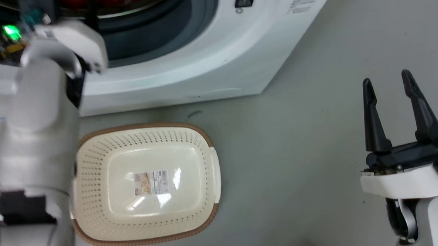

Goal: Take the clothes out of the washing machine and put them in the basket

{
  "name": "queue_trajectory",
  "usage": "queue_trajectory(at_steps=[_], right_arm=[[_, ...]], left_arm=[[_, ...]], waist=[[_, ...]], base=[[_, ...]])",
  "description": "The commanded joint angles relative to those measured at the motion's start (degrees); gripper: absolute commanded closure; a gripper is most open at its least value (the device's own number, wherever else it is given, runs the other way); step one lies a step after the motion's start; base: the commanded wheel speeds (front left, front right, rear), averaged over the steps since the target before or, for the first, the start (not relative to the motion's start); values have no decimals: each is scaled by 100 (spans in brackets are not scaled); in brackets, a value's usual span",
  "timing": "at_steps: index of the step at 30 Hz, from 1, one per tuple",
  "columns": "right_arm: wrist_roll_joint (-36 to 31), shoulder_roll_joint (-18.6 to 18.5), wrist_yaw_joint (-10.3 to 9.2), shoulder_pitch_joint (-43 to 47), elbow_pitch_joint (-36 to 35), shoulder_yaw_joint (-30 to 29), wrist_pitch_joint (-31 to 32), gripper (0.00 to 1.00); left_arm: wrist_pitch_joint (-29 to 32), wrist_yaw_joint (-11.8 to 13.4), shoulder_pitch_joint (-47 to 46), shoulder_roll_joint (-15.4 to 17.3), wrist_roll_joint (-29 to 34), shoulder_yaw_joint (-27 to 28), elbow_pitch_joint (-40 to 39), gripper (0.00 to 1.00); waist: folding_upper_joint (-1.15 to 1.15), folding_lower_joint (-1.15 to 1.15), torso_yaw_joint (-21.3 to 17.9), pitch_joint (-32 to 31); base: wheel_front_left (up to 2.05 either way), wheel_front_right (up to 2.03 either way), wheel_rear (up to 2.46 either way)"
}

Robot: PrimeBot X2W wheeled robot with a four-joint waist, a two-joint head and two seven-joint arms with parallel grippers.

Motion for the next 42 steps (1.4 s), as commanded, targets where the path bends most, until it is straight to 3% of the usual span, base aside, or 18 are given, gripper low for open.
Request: queue_trajectory(at_steps=[1,10,23,30,41,42], right_arm=[[53,11,-4,-142,-40,9,-10,0],[350,12,-4,-598,-125,18,-10,0],[728,11,-4,-877,-263,84,-10,0],[867,12,-4,-920,-298,29,-10,0],[927,11,-4,-927,-260,-10,-10,0],[915,11,-4,-918,-253,-5,-10,0]], left_arm=[[86,-29,-230,85,60,-27,82,0],[1413,-218,-2174,690,305,-454,1032,0],[3773,-259,-3919,1096,-12,-1376,1759,0],[4199,-260,-4093,1401,-211,-1756,1798,0],[4396,-253,-3836,1550,-481,-1949,1816,0],[4364,-254,-3822,1545,-484,-1983,1785,48]], waist=[[0,-2,-231,414],[0,-2,-516,1309],[0,-2,-798,1994],[0,-2,-859,2222],[0,-2,-829,2287],[0,-2,-826,2277]], base=[[0,0,0],[0,0,0],[0,0,0],[0,0,0],[0,0,0],[0,0,0]])
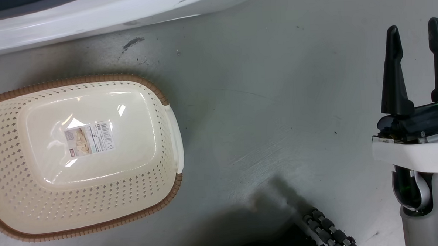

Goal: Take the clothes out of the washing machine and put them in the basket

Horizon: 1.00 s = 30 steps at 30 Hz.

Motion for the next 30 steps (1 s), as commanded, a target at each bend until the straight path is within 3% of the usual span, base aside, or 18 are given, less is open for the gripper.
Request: queue_trajectory(at_steps=[1,12,30], right_arm=[[-33,10,-4,-45,17,-7,-10,0],[-56,10,-4,21,68,-2,-10,0],[-425,9,-4,451,273,6,-10,0]], left_arm=[[-36,15,186,83,-27,-35,21,100],[-836,48,423,47,-201,-165,-426,100],[-2309,24,1876,-358,-783,-131,-534,100]], waist=[[0,0,5,-19],[0,0,80,-286],[0,0,501,-1725]], base=[[0,0,0],[0,0,0],[0,0,0]])
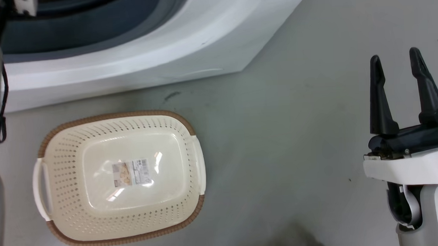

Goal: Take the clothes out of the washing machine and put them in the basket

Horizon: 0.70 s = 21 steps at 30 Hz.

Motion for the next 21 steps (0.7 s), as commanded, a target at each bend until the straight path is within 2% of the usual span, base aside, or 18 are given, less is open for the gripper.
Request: queue_trajectory(at_steps=[1,8,15,21], right_arm=[[-49,7,-4,74,16,-9,-10,0],[-117,7,-4,318,113,15,-10,0],[-145,7,-4,493,124,36,-10,0],[-265,7,-4,749,149,0,-10,0]], left_arm=[[-63,-8,116,-46,-24,-18,-27,100],[-773,-18,879,-268,-432,-25,-152,100],[-1504,-21,1736,-341,-778,-203,-359,100],[-2116,-22,2351,-416,-1003,-299,-655,100]], waist=[[0,0,110,-218],[0,0,241,-742],[0,0,321,-1191],[0,0,537,-1605]], base=[[0,0,0],[0,0,0],[0,0,0],[0,0,0]])
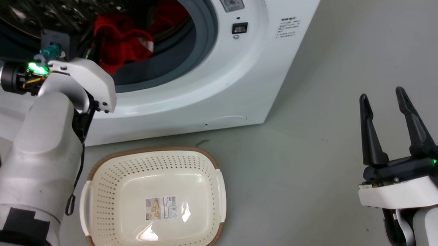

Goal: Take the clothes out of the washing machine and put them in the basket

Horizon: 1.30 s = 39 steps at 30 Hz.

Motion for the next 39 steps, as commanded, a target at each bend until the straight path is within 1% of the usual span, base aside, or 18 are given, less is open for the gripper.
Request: queue_trajectory(at_steps=[1,6,12,21,30,36,39], right_arm=[[-33,5,-4,82,13,-6,-10,0],[-106,5,-4,203,32,-39,-10,0],[-141,5,-4,355,50,-59,-10,0],[-120,5,-4,579,57,-40,-10,0],[-130,5,-4,759,63,-45,-10,0],[-117,5,-4,820,59,-38,-10,0],[-107,5,-4,846,55,-39,-10,0]], left_arm=[[-63,-2,108,25,-19,9,-78,100],[-218,25,495,40,-64,52,-547,100],[-251,205,1074,170,-53,168,-1514,100],[-213,720,2089,610,-14,402,-3533,100],[256,1282,2936,1034,-70,596,-5606,100],[584,1564,3375,1285,15,619,-6680,100],[717,1659,3564,1366,95,562,-7101,100]], waist=[[0,1,116,-144],[0,1,274,-402],[0,1,413,-692],[0,1,506,-1035],[0,1,620,-1302],[0,1,701,-1409],[0,1,734,-1443]], base=[[0,0,0],[0,0,0],[0,0,0],[0,0,0],[0,0,0],[0,0,0],[0,0,0]])
